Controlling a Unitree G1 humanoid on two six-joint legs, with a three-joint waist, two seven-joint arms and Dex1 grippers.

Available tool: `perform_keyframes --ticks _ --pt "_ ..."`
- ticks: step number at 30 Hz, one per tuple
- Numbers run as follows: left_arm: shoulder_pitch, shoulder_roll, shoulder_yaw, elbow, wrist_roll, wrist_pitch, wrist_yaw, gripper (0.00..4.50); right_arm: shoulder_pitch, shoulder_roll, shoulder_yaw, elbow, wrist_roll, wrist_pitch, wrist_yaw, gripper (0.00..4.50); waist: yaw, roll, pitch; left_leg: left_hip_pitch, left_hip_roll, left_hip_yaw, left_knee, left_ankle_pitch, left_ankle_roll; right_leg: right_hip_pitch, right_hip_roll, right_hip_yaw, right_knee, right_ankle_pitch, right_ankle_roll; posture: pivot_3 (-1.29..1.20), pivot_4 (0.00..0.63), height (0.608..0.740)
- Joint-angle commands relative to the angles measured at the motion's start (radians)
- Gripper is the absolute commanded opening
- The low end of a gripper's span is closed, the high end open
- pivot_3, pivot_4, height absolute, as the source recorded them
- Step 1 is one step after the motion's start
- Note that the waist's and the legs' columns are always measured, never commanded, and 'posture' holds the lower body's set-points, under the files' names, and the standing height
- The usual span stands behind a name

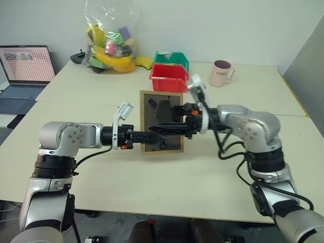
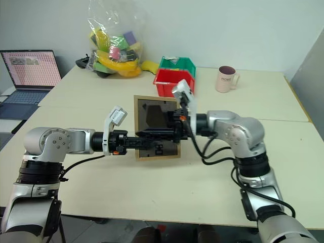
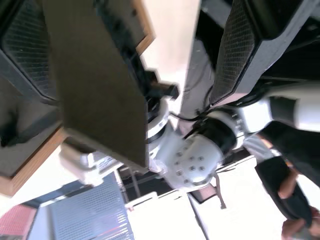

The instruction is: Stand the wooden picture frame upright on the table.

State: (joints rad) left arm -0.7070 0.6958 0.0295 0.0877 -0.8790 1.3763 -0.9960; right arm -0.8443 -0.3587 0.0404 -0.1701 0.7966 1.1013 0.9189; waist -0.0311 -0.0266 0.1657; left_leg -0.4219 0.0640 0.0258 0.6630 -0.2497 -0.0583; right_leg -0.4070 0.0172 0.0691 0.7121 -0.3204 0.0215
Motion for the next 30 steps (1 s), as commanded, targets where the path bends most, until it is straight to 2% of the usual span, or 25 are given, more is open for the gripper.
perform_keyframes --ticks 1,3,4,6,7,10,12,13,16,19,25,26,27,30 --pt "0.014 -0.001 0.045 -0.038 -0.053 0.046 -0.002 1.28 0.056 -0.128 -0.076 -0.095 0.066 0.029 0.047 4.47 0.0 0.0 0.0 0.0 0.0 0.0 0.0 0.0 0.0 0.0 0.0 0.0 0.0 0.0 0.0 0.0 0.15 0.74" --pt "0.024 -0.015 0.068 -0.035 -0.077 0.095 0.021 1.28 0.14 -0.25 -0.024 -0.143 -0.062 -0.108 0.081 4.47 -0.001 0.0 0.0 0.0 0.0 0.0 0.0 0.0 0.0 0.0 0.0 0.0 0.0 0.0 0.0 0.0 0.15 0.74" --pt "0.027 -0.024 0.084 -0.033 -0.09 0.122 0.032 1.28 0.19 -0.302 0.007 -0.159 -0.162 -0.236 0.095 4.47 0.001 0.0 0.0 0.0 0.0 0.0 0.0 0.0 0.0 0.0 0.0 0.0 -0.001 0.0 0.0 0.0 0.15 0.74" --pt "0.031 -0.045 0.125 -0.024 -0.118 0.183 0.056 1.28 0.277 -0.35 0.04 -0.134 -0.393 -0.607 0.069 4.47 -0.001 -0.004 0.002 -0.001 -0.001 0.0 0.0 0.0 0.001 0.001 0.0 0.0 -0.002 -0.001 0.002 0.0 0.15 0.74" --pt "0.032 -0.054 0.148 -0.006 -0.151 0.211 0.076 1.28 0.32 -0.37 0.048 -0.082 -0.544 -0.885 0.017 4.47 -0.002 -0.004 0.003 -0.001 -0.001 0.0 0.0 0.0 0.001 0.0 0.0 0.0 -0.001 -0.001 0.002 0.0 0.15 0.74" --pt "0.038 -0.066 0.173 0.042 -0.268 0.238 0.137 1.28 0.374 -0.412 0.064 0.089 -0.887 -1.564 -0.155 4.47 -0.01 -0.006 0.005 -0.001 -0.001 0.0 0.001 0.0 0.001 0.0 0.001 0.0 0.0 -0.001 0.002 0.0 0.15 0.74" --pt "0.045 -0.06 0.16 0.062 -0.372 0.238 0.187 1.28 0.348 -0.406 0.077 0.235 -1.078 -1.903 -0.314 4.47 -0.015 -0.007 0.006 -0.001 -0.001 0.001 0.001 0.0 0.0 0.0 0.0 0.0 0.0 -0.001 0.002 0.0 0.15 0.74" --pt "0.05 -0.055 0.151 0.063 -0.414 0.238 0.208 1.28 0.327 -0.393 0.083 0.298 -1.137 -2.007 -0.373 4.47 -0.019 -0.007 0.006 0.0 -0.001 0.001 0.001 0.0 0.0 0.0 0.0 0.001 0.001 -0.001 0.002 0.0 0.15 0.74" --pt "0.068 -0.033 0.11 0.06 -0.54 0.238 0.275 1.28 0.245 -0.346 0.095 0.45 -1.35 -2.19 -0.575 4.47 -0.027 -0.008 0.006 0.003 0.0 0.002 0.001 0.003 -0.004 0.001 -0.001 0.003 0.003 -0.001 0.002 0.0 0.15 0.74" --pt "0.075 -0.028 0.078 0.074 -0.658 0.238 0.352 1.28 0.146 -0.282 0.119 0.535 -1.52 -2.263 -0.751 4.47 -0.028 -0.007 0.006 0.005 0.001 0.002 0.001 0.004 -0.006 0.001 -0.002 0.003 0.004 -0.001 0.002 0.0 0.15 0.74" --pt "0.104 -0.023 0.052 0.062 -0.807 0.229 0.486 1.28 0.055 -0.256 0.171 0.602 -1.656 -2.307 -0.915 4.47 -0.022 -0.008 0.006 0.005 0.0 0.001 0.001 0.004 -0.007 0.002 -0.004 0.003 0.005 -0.001 0.002 0.0 0.15 0.74" --pt "0.109 -0.019 0.049 0.063 -0.828 0.22 0.507 1.28 0.05 -0.263 0.181 0.607 -1.666 -2.315 -0.927 4.12 -0.021 -0.008 0.006 0.005 0.0 0.001 0.001 0.004 -0.007 0.002 -0.005 0.003 0.004 -0.001 0.002 0.0 0.15 0.74" --pt "0.114 -0.014 0.046 0.065 -0.848 0.211 0.524 1.28 0.047 -0.269 0.189 0.613 -1.672 -2.321 -0.938 4.01 -0.019 -0.008 0.006 0.005 0.0 0.001 0.001 0.004 -0.007 0.002 -0.005 0.003 0.004 -0.001 0.002 0.0 0.15 0.74" --pt "0.129 0.001 0.031 0.06 -0.903 0.189 0.568 1.28 0.041 -0.279 0.197 0.61 -1.691 -2.33 -0.982 3.26 -0.018 -0.008 0.006 0.005 -0.001 0.001 0.001 0.005 -0.007 0.002 -0.005 0.003 0.004 -0.001 0.002 0.0 0.15 0.74"
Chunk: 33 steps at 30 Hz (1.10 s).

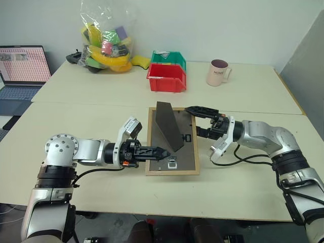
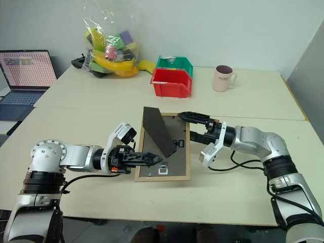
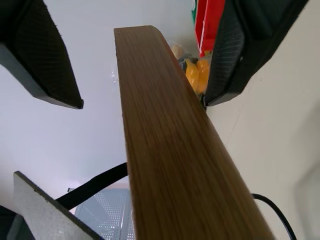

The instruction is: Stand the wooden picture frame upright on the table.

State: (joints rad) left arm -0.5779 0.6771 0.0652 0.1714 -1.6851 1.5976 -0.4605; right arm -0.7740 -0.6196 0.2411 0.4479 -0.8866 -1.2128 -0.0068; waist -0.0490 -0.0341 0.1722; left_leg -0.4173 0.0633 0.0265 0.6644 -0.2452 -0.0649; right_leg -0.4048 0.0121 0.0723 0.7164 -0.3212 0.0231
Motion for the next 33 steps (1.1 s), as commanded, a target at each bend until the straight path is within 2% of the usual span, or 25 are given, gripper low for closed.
perform_keyframes --ticks 1,7,9,11,12,17,19,21,22,23,25,28,30,33 --pt "0.004 0.025 -0.012 -0.027 -0.116 -0.04 0.046 1.28 -0.031 -0.019 -0.002 -0.011 -0.008 -0.015 -0.067 3.03 0.0 0.0 0.0 0.0 0.0 0.0 0.0 0.0 0.0 0.0 0.0 0.0 0.0 0.0 0.0 0.0 0.15 0.74" --pt "0.022 0.059 -0.069 -0.052 -0.207 -0.09 0.103 1.28 -0.042 -0.021 0.018 -0.024 -0.001 -0.015 -0.084 1.63 0.0 0.0 0.0 0.0 0.0 0.0 0.0 0.0 0.0 0.0 0.0 0.0 0.001 0.0 0.0 0.0 0.15 0.74" --pt "0.026 0.069 -0.086 -0.061 -0.23 -0.107 0.117 1.28 -0.045 -0.024 0.019 -0.023 0.008 -0.015 -0.083 1.38 -0.001 0.0 0.0 0.001 0.0 0.0 0.0 0.0 0.0 0.0 0.0 0.0 0.001 0.0 0.0 0.0 0.15 0.74" --pt "0.034 0.076 -0.093 -0.083 -0.233 -0.12 0.12 1.98 -0.047 -0.026 0.021 -0.018 0.029 -0.011 -0.074 1.37 -0.001 0.0 0.0 0.0 0.0 -0.001 0.0 0.0 0.0 0.0 0.0 0.0 0.001 0.0 0.0 0.0 0.15 0.74" --pt "0.039 0.078 -0.094 -0.094 -0.232 -0.124 0.117 2.07 -0.046 -0.028 0.023 -0.015 0.04 -0.011 -0.069 1.35 -0.001 0.0 0.0 0.0 0.0 -0.001 0.0 0.0 0.0 0.0 0.0 0.0 0.001 0.0 0.0 0.0 0.15 0.74" --pt "0.05 0.097 -0.058 -0.067 -0.21 -0.18 0.137 3.09 -0.027 -0.057 0.053 0.009 0.191 -0.034 0.002 1.29 -0.001 0.0 0.0 0.001 0.0 0.0 0.0 0.0 0.0 0.001 0.0 0.0 0.001 0.0 0.0 0.0 0.15 0.74" --pt "0.047 0.115 -0.025 -0.032 -0.184 -0.207 0.143 3.53 -0.017 -0.074 0.084 0.031 0.31 -0.017 0.077 1.29 -0.001 0.0 0.0 0.0 0.0 -0.001 0.0 0.0 0.001 0.001 0.0 0.0 0.001 0.0 0.0 0.0 0.15 0.74" --pt "0.042 0.134 0.028 -0.019 -0.13 -0.255 0.148 3.76 0.004 -0.084 0.131 0.061 0.462 0.026 0.181 1.29 -0.002 0.0 0.0 0.0 0.0 -0.001 0.0 0.0 0.001 0.001 0.0 0.0 0.0 0.0 0.0 0.0 0.15 0.74" --pt "0.044 0.14 0.051 -0.025 -0.107 -0.273 0.145 4.09 0.015 -0.086 0.15 0.063 0.529 0.051 0.233 1.29 -0.002 0.0 0.0 0.0 0.0 -0.001 0.0 0.0 0.001 0.001 0.0 0.0 0.0 0.0 0.0 0.0 0.15 0.74" --pt "0.043 0.151 0.088 -0.025 -0.072 -0.31 0.153 4.12 0.029 -0.08 0.175 0.059 0.622 0.096 0.308 1.29 -0.002 0.0 0.0 0.0 0.0 -0.001 0.0 0.0 0.001 0.001 0.0 0.0 0.0 0.0 0.0 0.0 0.15 0.74" --pt "0.061 0.185 0.141 -0.071 0.046 -0.378 0.14 4.5 0.055 -0.057 0.201 0.032 0.791 0.207 0.448 1.29 -0.005 0.0 0.0 0.0 0.001 -0.001 0.0 0.0 0.001 0.001 0.0 0.0 0.0 0.0 0.0 0.0 0.15 0.74" --pt "0.124 0.248 0.154 -0.235 0.304 -0.513 0.094 4.5 0.09 0.0 0.186 -0.035 1.045 0.481 0.663 1.28 -0.011 0.0 0.0 0.001 0.002 -0.002 -0.001 0.0 0.001 0.002 0.0 0.0 0.0 0.0 0.0 0.0 0.15 0.74" --pt "0.154 0.258 0.161 -0.302 0.409 -0.583 0.072 4.5 0.104 0.027 0.165 -0.079 1.157 0.668 0.771 1.28 -0.006 0.0 0.0 0.001 0.002 -0.002 -0.001 0.0 0.001 0.002 0.0 0.0 0.0 0.0 0.0 0.0 0.15 0.74" --pt "0.286 0.326 0.158 -0.494 0.602 -0.719 -0.064 4.5 0.095 0.076 0.15 -0.136 1.406 1.21 0.944 1.28 -0.002 0.0 0.0 0.0 0.003 -0.002 0.0 0.0 0.001 0.002 -0.001 0.0 -0.001 0.0 0.0 0.0 0.15 0.74"
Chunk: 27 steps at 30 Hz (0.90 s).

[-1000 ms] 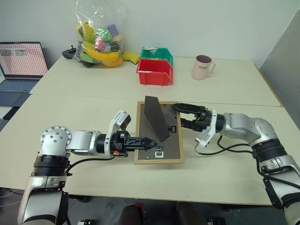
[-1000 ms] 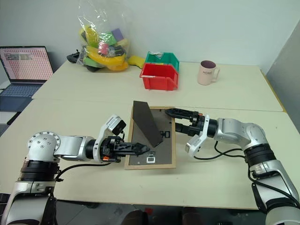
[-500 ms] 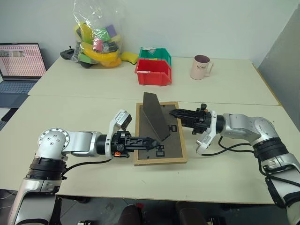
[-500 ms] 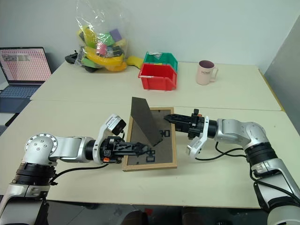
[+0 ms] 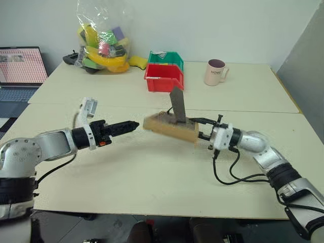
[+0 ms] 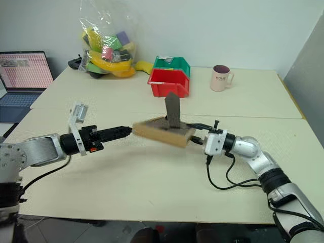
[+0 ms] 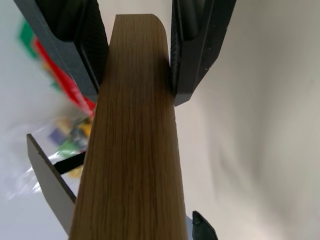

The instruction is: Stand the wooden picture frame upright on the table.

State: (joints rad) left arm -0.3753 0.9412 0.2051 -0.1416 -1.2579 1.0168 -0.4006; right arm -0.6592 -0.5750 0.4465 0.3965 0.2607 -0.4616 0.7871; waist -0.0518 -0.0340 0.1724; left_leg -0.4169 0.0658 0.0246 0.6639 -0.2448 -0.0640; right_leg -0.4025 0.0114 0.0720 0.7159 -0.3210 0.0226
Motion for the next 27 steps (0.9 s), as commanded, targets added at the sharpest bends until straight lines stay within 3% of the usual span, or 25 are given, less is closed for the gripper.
perform_keyframes --ticks 1,5,12,14,19,24,27 --pt "0.111 0.072 0.013 -0.209 0.225 -0.171 -0.152 4.5 -0.025 0.044 -0.07 -0.097 0.301 0.558 0.171 1.28 0.004 0.0 0.0 0.0 0.001 0.0 0.0 0.0 0.0 0.0 0.0 0.0 0.0 0.0 0.0 0.0 0.15 0.74" --pt "0.156 0.036 0.025 -0.26 0.305 -0.244 -0.19 4.5 -0.091 0.142 -0.128 0.005 0.356 0.799 0.227 1.28 0.012 0.001 0.0 0.0 -0.002 0.001 -0.001 -0.001 0.002 -0.001 0.0 -0.001 0.0 -0.001 -0.001 0.0 0.15 0.74" --pt "0.186 -0.012 0.03 -0.271 0.333 -0.235 -0.224 4.5 -0.092 0.228 -0.153 0.172 0.213 0.739 0.283 1.28 0.018 0.001 0.0 -0.001 -0.002 0.002 -0.001 -0.003 0.005 -0.002 0.004 -0.001 -0.002 0.0 -0.001 0.0 0.15 0.74" --pt "0.186 -0.018 0.029 -0.258 0.351 -0.237 -0.232 4.5 -0.07 0.232 -0.162 0.167 0.184 0.721 0.287 1.98 0.018 0.001 0.0 -0.001 -0.002 0.002 -0.001 -0.003 0.005 -0.002 0.004 -0.001 -0.002 0.0 -0.001 0.0 0.15 0.74" --pt "0.133 -0.029 0.011 -0.212 0.379 -0.227 -0.254 4.5 -0.007 0.195 -0.195 0.068 0.132 0.73 0.276 3.12 0.018 0.0 0.0 -0.001 -0.002 0.002 -0.001 -0.003 0.005 -0.002 0.004 -0.001 -0.001 0.0 -0.001 0.0 0.15 0.74" --pt "0.078 -0.005 -0.021 -0.127 0.444 -0.223 -0.315 4.5 0.073 0.042 -0.198 -0.127 0.006 0.775 0.205 4.33 0.022 0.001 0.0 -0.001 -0.003 0.002 -0.001 -0.003 0.005 -0.002 0.004 -0.002 -0.001 0.0 -0.001 0.0 0.15 0.74" --pt "0.033 0.032 -0.035 -0.056 0.493 -0.239 -0.388 4.5 0.122 -0.058 -0.282 -0.402 0.082 0.971 0.172 4.45 0.022 0.001 0.001 -0.002 -0.003 0.002 -0.001 -0.003 0.005 -0.003 0.004 -0.002 -0.001 -0.001 -0.001 0.0 0.15 0.74"
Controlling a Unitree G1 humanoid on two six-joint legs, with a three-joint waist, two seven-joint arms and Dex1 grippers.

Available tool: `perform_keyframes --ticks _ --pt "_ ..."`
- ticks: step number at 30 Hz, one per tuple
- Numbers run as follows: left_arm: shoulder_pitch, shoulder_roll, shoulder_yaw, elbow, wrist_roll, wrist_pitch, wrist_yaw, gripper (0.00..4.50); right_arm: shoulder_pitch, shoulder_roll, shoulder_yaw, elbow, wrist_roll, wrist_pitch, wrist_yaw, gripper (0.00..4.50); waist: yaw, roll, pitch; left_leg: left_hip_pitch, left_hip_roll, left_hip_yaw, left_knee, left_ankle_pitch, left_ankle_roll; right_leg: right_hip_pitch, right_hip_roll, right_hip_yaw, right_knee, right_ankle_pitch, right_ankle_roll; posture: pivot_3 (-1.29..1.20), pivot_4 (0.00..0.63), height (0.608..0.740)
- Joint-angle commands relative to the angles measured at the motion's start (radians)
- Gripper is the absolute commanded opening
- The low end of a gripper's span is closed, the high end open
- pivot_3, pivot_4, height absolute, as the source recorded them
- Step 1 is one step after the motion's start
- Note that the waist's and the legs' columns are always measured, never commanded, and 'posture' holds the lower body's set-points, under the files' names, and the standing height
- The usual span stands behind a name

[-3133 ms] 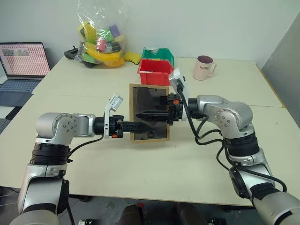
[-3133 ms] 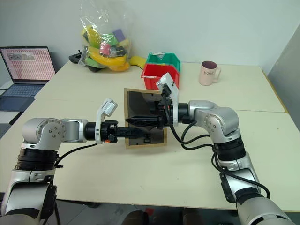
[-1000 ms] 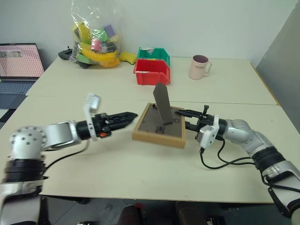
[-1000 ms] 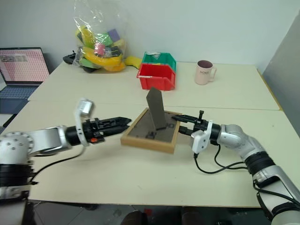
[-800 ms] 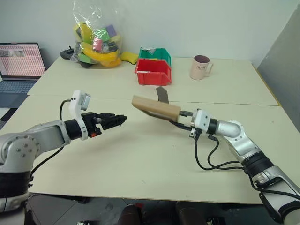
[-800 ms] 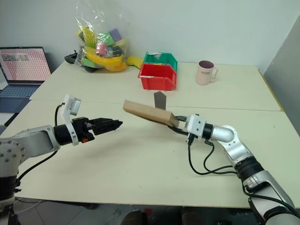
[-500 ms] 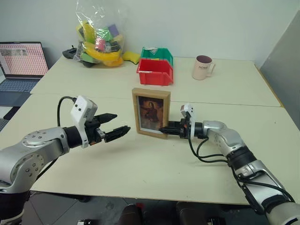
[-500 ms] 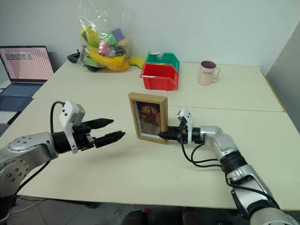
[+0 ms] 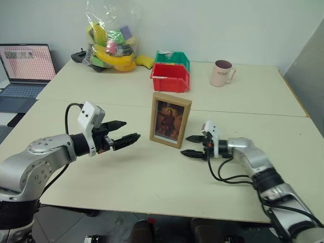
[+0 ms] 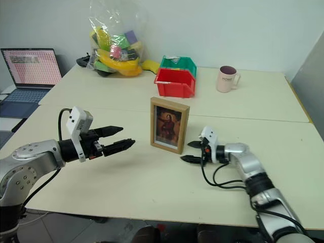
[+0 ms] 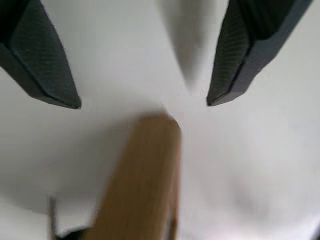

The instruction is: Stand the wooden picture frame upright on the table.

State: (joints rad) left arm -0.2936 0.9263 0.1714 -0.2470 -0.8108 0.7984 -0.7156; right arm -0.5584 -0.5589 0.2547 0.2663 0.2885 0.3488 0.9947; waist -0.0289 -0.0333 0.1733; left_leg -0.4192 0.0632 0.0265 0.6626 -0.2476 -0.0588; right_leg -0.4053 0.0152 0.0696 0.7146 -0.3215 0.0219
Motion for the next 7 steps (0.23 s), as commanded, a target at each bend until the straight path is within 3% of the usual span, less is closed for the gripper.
perform_keyframes --ticks 1,4,7 --pt "-0.071 0.057 -0.004 0.078 0.055 -0.021 -0.098 4.5 0.025 -0.099 -0.125 -0.369 0.094 0.246 -0.056 4.45 -0.001 0.001 0.001 0.0 0.001 -0.001 0.0 0.0 0.0 0.0 0.0 0.0 0.0 0.0 0.0 0.0 0.15 0.74" --pt "-0.142 0.076 -0.028 0.158 0.102 -0.04 -0.164 4.5 -0.006 -0.111 -0.215 -0.555 0.201 0.493 -0.153 4.45 -0.012 0.0 0.001 0.001 0.001 -0.001 0.0 0.0 0.0 -0.001 0.002 0.0 0.002 0.0 0.0 0.0 0.15 0.74" --pt "-0.193 0.077 -0.05 0.202 0.125 -0.037 -0.219 4.5 -0.015 -0.096 -0.254 -0.636 0.247 0.606 -0.214 4.45 -0.016 0.0 0.001 0.002 0.002 -0.001 -0.001 0.0 0.0 0.0 0.003 0.0 0.002 0.0 0.0 0.0 0.15 0.74"
